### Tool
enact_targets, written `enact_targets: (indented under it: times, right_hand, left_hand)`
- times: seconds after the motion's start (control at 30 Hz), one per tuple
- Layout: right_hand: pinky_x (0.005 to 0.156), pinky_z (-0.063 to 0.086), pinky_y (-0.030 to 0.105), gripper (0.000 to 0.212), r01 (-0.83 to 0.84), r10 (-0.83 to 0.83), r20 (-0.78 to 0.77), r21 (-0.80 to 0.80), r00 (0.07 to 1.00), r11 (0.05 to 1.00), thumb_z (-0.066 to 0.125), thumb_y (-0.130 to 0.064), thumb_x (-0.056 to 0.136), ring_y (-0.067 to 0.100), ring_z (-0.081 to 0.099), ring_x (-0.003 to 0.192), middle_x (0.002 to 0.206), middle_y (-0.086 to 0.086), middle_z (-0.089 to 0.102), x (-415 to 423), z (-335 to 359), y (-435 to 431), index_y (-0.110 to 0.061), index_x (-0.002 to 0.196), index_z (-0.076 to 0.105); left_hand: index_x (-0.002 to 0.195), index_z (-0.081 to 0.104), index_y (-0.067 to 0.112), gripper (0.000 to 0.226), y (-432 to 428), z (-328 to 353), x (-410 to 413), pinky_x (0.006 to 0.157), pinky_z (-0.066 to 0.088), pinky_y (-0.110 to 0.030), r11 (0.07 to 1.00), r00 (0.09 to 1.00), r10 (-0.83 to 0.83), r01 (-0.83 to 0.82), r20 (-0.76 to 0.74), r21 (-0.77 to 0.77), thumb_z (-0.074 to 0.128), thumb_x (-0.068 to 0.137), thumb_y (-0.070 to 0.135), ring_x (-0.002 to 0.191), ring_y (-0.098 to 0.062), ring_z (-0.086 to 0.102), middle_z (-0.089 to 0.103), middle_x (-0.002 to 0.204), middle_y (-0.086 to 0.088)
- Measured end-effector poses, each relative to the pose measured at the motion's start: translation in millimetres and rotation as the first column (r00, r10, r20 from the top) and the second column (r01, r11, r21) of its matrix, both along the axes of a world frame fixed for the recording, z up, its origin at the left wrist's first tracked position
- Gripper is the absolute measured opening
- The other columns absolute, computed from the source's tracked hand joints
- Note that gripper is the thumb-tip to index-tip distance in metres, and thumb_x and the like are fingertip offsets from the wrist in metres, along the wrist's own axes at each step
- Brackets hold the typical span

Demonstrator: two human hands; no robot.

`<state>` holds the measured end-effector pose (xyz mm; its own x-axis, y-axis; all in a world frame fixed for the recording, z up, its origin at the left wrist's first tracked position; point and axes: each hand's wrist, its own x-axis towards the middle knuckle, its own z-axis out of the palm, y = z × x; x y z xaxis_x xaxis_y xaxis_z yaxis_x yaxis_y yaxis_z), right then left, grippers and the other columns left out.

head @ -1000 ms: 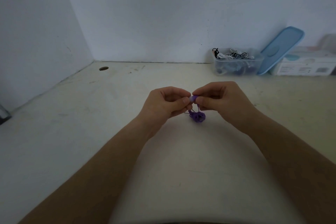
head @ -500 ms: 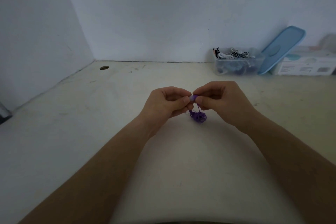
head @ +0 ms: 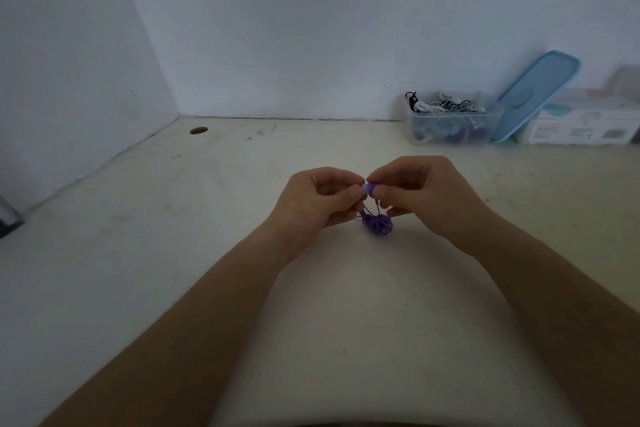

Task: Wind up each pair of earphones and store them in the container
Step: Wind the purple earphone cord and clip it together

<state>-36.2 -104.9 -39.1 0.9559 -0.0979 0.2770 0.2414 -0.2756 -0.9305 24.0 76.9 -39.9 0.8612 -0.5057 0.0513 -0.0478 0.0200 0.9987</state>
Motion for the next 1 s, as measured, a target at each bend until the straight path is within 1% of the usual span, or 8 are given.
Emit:
enact_targets:
  times: [0.17,0.27,0.4,0.5,0.6,0.7,0.83,1.0]
  right_hand:
    - [0.066,0.058,0.028,0.022,0.048,-0.052,-0.052,-0.073,0.997,0.996,0.074,-0.017,0.087,0.015,0.066,0.072,0.085,0.000,0.074,1.0,1.0,-4.7,-0.025,0.107,0.072]
    - [0.058,0.049,0.022,0.018,0.045,-0.061,-0.107,-0.141,0.992,0.989,0.069,-0.021,0.092,0.007,0.055,0.061,0.073,-0.011,0.065,2.6,0.4,-7.9,-0.031,0.106,0.073]
    - [0.045,0.036,0.014,0.018,0.074,-0.113,-0.174,-0.216,0.978,0.974,0.060,-0.014,0.094,0.010,0.048,0.053,0.066,-0.010,0.057,4.9,-2.7,-9.9,-0.024,0.097,0.075]
    - [0.043,0.036,0.011,0.011,0.078,-0.133,-0.184,-0.279,0.974,0.957,0.064,-0.014,0.092,0.006,0.051,0.049,0.059,-0.011,0.062,2.0,-1.7,-13.0,-0.020,0.093,0.074]
    - [0.051,0.044,0.014,0.006,0.028,-0.099,-0.208,-0.321,0.973,0.947,0.073,-0.015,0.087,0.005,0.056,0.053,0.071,-0.003,0.072,-2.0,-1.4,-13.7,-0.016,0.093,0.073]
    - [0.056,0.052,0.020,0.008,0.043,-0.095,-0.250,-0.208,0.963,0.977,0.073,-0.013,0.088,0.007,0.064,0.059,0.080,0.004,0.075,-5.0,4.9,-16.3,-0.013,0.096,0.072]
    - [0.069,0.060,0.033,0.013,0.108,-0.085,-0.355,0.045,0.931,0.993,0.068,-0.020,0.093,0.022,0.075,0.075,0.092,0.010,0.076,-5.8,20.3,-22.6,-0.010,0.101,0.071]
    - [0.071,0.060,0.029,0.015,0.164,-0.057,-0.302,0.341,0.952,0.926,0.067,-0.013,0.093,0.019,0.072,0.079,0.094,0.013,0.074,2.2,44.5,-47.4,-0.003,0.103,0.069]
  left_hand:
    - [0.097,0.074,0.022,0.007,0.0,-3.1,4.6,0.064,0.057,-0.024,0.960,0.941,0.032,-0.123,0.337,0.251,0.070,0.092,0.020,0.073,-0.007,0.067,0.074,0.086,0.002]
    - [0.104,0.070,0.029,0.021,-1.7,-6.7,7.9,0.074,0.049,-0.015,0.902,0.847,-0.059,-0.182,0.528,0.392,0.064,0.092,0.013,0.084,-0.001,0.063,0.069,0.100,0.014]
    - [0.118,0.064,0.035,0.040,-3.6,-10.7,4.5,0.073,0.037,0.000,0.799,0.795,-0.246,-0.159,0.555,0.581,0.069,0.084,0.014,0.094,0.000,0.052,0.061,0.117,0.014]
    - [0.111,0.069,0.033,0.031,-6.5,-11.9,3.3,0.074,0.037,-0.002,0.779,0.752,-0.277,-0.189,0.599,0.597,0.075,0.081,0.027,0.088,0.001,0.052,0.064,0.108,0.012]
    - [0.101,0.073,0.031,0.023,-8.0,-11.4,3.8,0.073,0.040,-0.009,0.778,0.731,-0.279,-0.208,0.623,0.592,0.079,0.079,0.033,0.081,-0.001,0.054,0.063,0.096,0.010]
    - [0.094,0.072,0.034,0.019,-12.1,-8.3,3.8,0.073,0.047,-0.018,0.796,0.766,-0.250,-0.186,0.592,0.577,0.079,0.077,0.029,0.081,-0.007,0.061,0.065,0.094,0.011]
    - [0.090,0.072,0.033,0.015,-25.1,7.7,4.0,0.069,0.047,-0.015,0.820,0.764,-0.190,-0.222,0.617,0.528,0.079,0.080,0.025,0.077,-0.004,0.063,0.068,0.086,0.017]
    - [0.085,0.072,0.033,0.014,-55.4,43.8,14.8,0.071,0.048,-0.018,0.870,0.750,-0.115,-0.241,0.652,0.430,0.080,0.077,0.025,0.076,-0.004,0.064,0.071,0.086,0.015]
